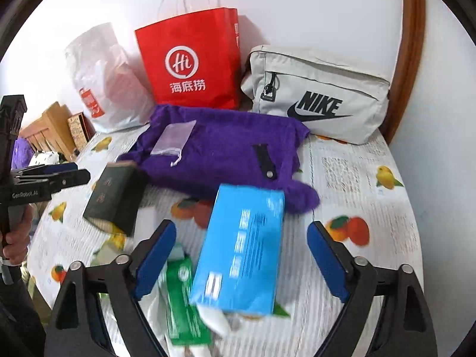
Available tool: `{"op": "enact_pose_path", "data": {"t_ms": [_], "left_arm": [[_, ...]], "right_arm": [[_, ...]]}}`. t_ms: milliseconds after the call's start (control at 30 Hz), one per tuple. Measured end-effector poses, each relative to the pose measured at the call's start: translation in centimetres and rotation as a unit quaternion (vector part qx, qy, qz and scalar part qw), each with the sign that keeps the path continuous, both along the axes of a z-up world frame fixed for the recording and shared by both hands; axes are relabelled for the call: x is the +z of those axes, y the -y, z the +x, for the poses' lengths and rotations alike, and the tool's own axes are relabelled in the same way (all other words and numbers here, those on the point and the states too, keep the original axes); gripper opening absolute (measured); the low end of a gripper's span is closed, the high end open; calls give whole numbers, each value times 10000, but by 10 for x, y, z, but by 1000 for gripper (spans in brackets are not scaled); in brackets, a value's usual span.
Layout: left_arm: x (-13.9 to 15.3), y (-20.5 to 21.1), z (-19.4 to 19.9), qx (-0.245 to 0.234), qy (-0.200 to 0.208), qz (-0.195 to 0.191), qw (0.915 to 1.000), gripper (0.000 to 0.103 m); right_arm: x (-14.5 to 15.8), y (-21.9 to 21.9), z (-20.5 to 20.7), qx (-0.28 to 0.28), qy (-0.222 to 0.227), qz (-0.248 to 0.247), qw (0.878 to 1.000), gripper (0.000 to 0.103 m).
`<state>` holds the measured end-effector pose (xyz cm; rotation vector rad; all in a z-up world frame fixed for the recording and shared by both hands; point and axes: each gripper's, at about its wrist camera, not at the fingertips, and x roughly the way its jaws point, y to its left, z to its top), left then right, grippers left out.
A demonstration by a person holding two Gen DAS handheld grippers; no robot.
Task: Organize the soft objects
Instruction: 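Move the left gripper to the green tea-print tissue pack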
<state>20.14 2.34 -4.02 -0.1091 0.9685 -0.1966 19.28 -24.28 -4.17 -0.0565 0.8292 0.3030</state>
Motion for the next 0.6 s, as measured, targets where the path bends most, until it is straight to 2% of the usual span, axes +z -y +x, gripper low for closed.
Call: {"op": "enact_pose_path", "data": {"t_ms": [167, 400, 533, 600], "left_arm": [[-19, 14, -35, -152, -76, 11, 9999, 76], [-47, 37, -69, -394, -82, 280, 9988, 76], [-68, 53, -71, -414, -159, 655, 9969, 76], [-76, 62, -67, -306, -169, 1072, 9936, 76]], "right_arm": [[-13, 0, -38, 113, -148, -104, 9998, 94], [-32, 13, -84, 26, -190, 192, 9996, 94], [-42, 22, -103, -144, -191, 290, 9993, 94], [-45, 24, -109, -176, -263, 313, 9990, 94]]}}
